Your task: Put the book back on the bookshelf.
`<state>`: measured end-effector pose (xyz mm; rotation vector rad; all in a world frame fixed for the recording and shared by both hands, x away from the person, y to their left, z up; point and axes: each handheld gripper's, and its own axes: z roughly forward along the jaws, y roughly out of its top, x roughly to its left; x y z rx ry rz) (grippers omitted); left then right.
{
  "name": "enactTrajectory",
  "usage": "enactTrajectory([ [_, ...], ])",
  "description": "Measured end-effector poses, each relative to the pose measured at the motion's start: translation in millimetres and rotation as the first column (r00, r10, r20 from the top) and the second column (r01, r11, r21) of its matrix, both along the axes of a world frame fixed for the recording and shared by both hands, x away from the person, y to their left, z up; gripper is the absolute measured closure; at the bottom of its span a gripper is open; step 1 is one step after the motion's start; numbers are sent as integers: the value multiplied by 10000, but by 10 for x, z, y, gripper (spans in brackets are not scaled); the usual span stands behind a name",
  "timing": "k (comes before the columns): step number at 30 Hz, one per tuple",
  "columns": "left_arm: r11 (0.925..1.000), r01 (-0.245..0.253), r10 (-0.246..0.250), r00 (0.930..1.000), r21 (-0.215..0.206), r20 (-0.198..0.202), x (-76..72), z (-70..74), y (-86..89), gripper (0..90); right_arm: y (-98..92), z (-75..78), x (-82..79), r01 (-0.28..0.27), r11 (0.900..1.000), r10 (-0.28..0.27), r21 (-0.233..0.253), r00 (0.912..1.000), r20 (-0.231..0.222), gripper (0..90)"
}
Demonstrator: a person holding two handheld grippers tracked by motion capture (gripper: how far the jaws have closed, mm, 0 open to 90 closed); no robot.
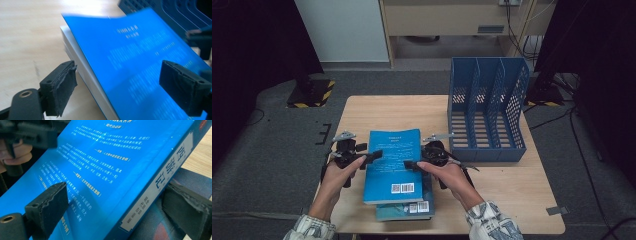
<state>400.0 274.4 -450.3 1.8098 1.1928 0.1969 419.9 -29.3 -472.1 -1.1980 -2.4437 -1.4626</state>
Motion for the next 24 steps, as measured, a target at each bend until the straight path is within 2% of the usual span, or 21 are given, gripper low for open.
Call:
enactTrajectory([
  [3, 10000, -41, 41, 9999, -4, -132, -48, -44, 40, 116, 2, 1, 0, 11, 10000, -11, -7, 10000, -6, 71],
  [4, 9999, -50, 47, 9997, -135, -244, -56, -77, 59, 107, 2, 2, -1, 14, 10000, -14, -5, 10000, -12, 70],
  [5, 10000, -70, 69, 9991, -15, -425, -57, -120, 75, 98, 3, 2, 0, 13, 10000, -13, -10, 10000, -6, 70],
  [6, 10000, -11, 7, 9988, -91, -490, -56, -156, 83, 93, 4, 2, 1, 18, 10000, -18, -10, 10000, -12, 70],
  [10, 9951, 540, -610, 9945, -826, -849, -37, -247, 94, 48, 5, 3, 0, 12, 10000, -12, -26, 10000, -8, 70],
  [13, 9837, 1164, -1348, 9818, -1368, -1339, -20, -299, 31, 39, 5, 4, 0, 13, 10000, -13, -25, 10000, -15, 70],
  [16, 9800, 1297, -1532, 9758, -1510, -1562, 6, -327, 4, 0, 5, 4, 2, 10, 10000, -10, -34, 10000, 4, 70],
  [20, 9804, 1310, -1540, 9754, -1470, -1578, 10, -315, 22, 9, 10, 9, 1, 23, 10000, -23, -49, 10000, -35, 70],
  [24, 9893, 1035, -1173, 9835, -1029, -1380, -20, -212, 30, 110, 22, 26, 8, -26, 9999, 24, -164, 10000, -92, 77],
])
